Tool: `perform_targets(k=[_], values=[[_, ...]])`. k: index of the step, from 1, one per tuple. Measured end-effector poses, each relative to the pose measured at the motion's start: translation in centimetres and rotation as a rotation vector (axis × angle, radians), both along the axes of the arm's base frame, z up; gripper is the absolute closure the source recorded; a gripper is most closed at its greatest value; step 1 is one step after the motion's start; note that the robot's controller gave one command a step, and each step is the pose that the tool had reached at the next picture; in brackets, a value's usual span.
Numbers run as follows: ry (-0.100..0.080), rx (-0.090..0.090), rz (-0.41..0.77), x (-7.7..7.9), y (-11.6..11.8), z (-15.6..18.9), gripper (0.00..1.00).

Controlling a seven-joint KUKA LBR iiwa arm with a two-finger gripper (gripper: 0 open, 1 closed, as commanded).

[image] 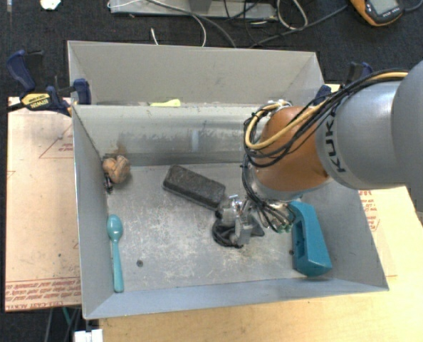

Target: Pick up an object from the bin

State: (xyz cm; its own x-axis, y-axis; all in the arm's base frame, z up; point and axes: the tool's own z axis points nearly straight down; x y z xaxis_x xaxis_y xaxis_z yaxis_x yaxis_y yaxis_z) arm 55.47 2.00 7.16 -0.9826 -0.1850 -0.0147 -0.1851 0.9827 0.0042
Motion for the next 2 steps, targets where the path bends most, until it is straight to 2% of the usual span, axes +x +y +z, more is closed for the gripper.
perform_targets(k=[1,2], values=[[0.006,0.0,0.039,-0.9,0.3,5.7,1.0],[0.006,0.001,0.003,-0.8,-0.6,13.2,1.0]])
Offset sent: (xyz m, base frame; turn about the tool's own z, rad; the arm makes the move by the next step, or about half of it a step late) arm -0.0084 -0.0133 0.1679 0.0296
